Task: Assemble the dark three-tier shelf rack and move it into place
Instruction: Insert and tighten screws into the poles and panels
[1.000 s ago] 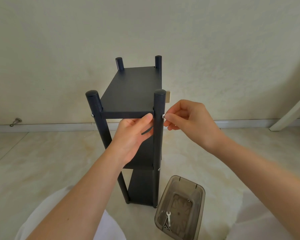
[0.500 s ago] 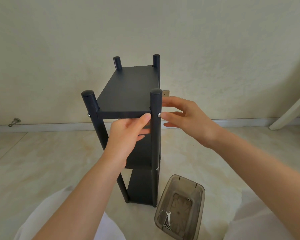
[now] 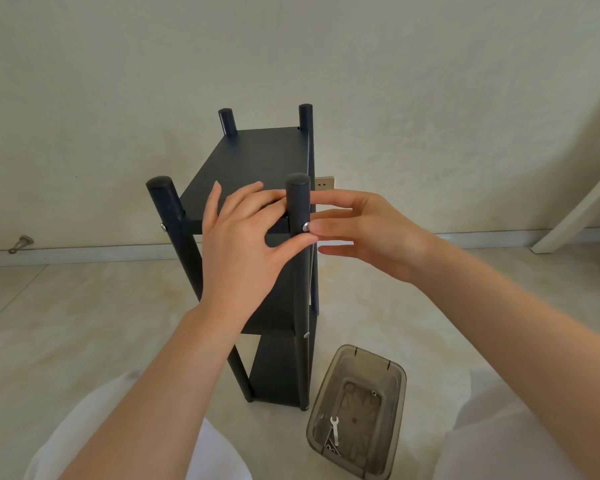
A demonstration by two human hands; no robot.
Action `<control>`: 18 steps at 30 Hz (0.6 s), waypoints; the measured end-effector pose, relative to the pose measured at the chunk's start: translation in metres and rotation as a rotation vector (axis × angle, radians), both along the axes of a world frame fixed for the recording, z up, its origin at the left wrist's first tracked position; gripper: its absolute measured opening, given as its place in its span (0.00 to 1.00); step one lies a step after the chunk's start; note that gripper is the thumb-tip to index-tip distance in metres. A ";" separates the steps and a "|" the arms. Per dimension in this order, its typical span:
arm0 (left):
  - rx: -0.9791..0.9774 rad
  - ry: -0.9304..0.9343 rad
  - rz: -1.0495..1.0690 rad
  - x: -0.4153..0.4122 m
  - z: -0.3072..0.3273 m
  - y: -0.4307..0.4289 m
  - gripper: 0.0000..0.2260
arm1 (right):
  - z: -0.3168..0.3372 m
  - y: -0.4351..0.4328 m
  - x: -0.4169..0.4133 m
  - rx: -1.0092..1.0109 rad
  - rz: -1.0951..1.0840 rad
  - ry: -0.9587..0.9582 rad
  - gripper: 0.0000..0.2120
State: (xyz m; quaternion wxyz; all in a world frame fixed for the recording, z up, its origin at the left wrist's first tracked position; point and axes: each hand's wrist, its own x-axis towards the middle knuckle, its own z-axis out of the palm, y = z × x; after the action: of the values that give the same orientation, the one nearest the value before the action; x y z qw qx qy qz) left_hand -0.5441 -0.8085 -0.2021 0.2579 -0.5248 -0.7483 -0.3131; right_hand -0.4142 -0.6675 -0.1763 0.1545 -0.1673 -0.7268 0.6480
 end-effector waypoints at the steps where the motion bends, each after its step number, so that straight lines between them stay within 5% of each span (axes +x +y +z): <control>1: 0.012 -0.006 -0.004 0.000 -0.001 0.000 0.23 | 0.000 0.001 0.000 -0.014 0.010 -0.003 0.17; 8: 0.031 -0.042 -0.008 0.005 0.000 -0.002 0.20 | 0.004 -0.003 -0.001 -0.047 -0.005 -0.010 0.18; 12: 0.051 -0.052 0.002 0.006 0.000 -0.002 0.20 | 0.004 -0.004 -0.005 -0.108 -0.049 -0.007 0.30; 18: 0.093 -0.013 0.015 0.007 -0.004 0.001 0.21 | 0.006 -0.007 -0.014 -0.194 -0.106 -0.057 0.17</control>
State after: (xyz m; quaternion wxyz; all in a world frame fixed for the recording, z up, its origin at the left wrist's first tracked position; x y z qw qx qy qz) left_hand -0.5368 -0.8075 -0.2061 0.2795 -0.5043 -0.7387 -0.3492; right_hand -0.4282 -0.6742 -0.1704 0.1510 -0.2378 -0.6548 0.7013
